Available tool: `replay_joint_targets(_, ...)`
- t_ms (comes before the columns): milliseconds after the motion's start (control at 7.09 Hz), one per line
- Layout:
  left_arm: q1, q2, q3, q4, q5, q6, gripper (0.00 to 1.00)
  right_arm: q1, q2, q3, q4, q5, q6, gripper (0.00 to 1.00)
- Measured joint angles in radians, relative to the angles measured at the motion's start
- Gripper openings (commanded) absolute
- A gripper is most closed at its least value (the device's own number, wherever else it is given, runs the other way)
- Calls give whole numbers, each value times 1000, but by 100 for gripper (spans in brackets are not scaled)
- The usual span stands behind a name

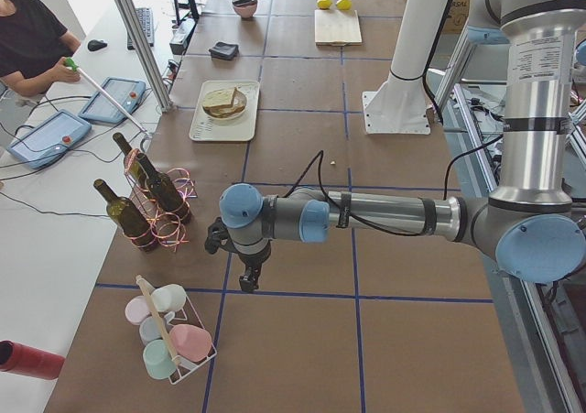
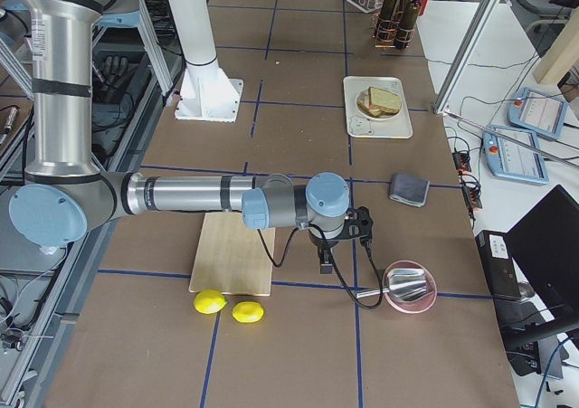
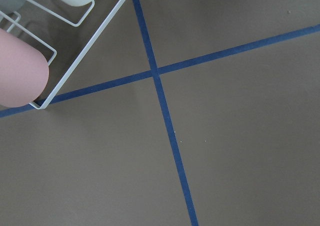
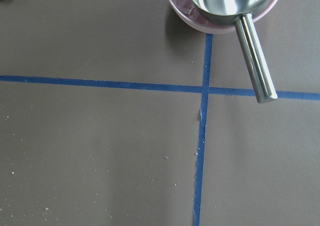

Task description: Make sandwich and place on tray

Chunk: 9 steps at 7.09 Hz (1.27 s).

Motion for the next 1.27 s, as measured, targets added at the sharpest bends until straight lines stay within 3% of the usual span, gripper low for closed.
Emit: replay_joint_targets(1269, -3, 1, 5, 1, 1, -72, 100, 24, -20, 5, -5, -10, -12, 100)
